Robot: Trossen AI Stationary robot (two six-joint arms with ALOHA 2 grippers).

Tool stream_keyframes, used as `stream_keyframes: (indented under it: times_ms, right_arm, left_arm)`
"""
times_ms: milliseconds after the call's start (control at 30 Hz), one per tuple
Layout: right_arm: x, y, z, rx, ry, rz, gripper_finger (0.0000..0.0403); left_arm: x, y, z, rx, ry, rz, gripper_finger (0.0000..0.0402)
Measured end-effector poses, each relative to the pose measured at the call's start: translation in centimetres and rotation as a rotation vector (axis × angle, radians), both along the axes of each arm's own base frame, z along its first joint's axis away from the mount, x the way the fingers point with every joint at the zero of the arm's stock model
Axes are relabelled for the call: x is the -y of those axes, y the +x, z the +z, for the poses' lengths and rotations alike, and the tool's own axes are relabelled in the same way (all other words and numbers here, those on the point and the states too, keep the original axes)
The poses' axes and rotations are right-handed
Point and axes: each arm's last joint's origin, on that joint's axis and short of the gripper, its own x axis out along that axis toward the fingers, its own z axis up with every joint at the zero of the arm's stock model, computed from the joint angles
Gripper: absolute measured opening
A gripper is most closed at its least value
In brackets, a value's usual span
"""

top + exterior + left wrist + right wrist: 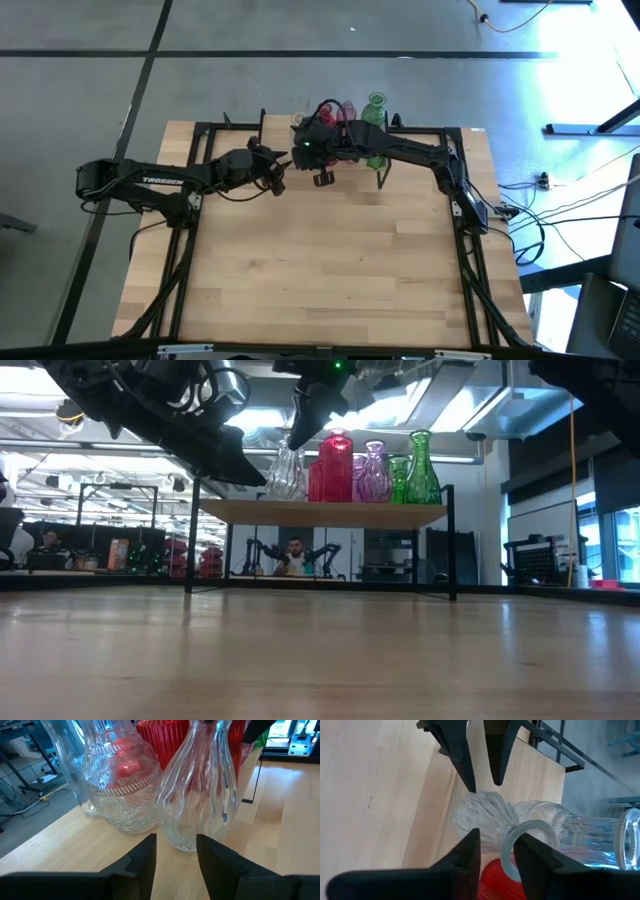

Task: Sort vases onto shelf
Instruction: Put the transparent vase on the shelf aligned with the other transparent vases

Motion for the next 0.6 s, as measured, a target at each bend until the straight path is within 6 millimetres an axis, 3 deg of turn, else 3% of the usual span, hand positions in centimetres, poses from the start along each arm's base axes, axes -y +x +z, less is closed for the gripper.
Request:
stream_keyframes:
  times_ms: [600]
  right_arm:
    - [0.25, -0.02, 0.28, -0.001, -0.090, -0.055, 0.0115]
  left_arm:
    - [0.00, 0.01, 0.05, 0.004, 0.001, 0.001, 0.0135]
